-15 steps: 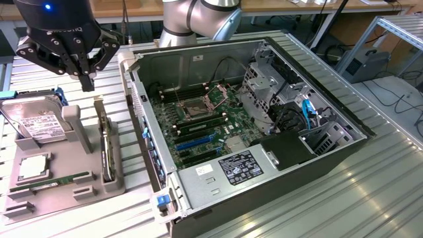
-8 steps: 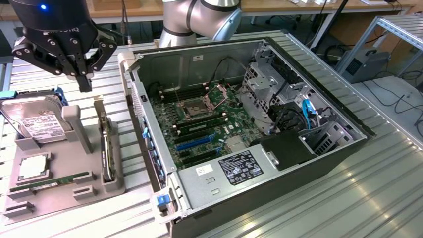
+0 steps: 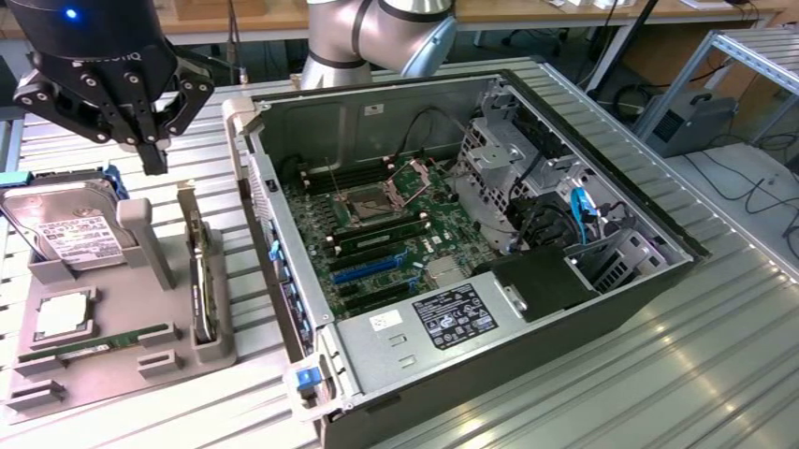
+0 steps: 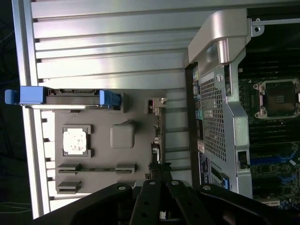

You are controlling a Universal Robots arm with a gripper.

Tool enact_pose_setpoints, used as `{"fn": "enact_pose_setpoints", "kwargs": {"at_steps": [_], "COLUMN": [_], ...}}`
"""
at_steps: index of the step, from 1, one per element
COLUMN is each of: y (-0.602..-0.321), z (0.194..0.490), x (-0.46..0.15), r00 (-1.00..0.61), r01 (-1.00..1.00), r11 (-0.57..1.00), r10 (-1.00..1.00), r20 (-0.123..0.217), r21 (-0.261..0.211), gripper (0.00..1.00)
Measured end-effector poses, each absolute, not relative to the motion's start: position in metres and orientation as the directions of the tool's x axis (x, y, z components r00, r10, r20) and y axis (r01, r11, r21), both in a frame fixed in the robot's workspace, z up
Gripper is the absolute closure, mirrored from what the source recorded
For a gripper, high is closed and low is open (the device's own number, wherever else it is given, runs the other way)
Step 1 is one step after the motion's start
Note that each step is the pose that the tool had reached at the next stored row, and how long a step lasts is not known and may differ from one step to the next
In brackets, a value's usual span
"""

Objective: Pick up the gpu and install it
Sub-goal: 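Reach for the gpu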

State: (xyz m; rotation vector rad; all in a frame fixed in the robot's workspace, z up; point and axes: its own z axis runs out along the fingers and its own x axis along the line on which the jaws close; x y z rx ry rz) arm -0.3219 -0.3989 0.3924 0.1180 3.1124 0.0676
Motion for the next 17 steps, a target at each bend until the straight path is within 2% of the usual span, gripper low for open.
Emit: {"fn": "enact_pose_setpoints", "kwargs": {"at_steps": [17], "y": [-0.399], "z": [0.392], "x": [-0.333], "r00": [-0.997], "r01": [0.075], "r11": [0.996], "r10": [0.076], "r20": [-0.025], "r21": [0.044], "gripper": [0.89]}}
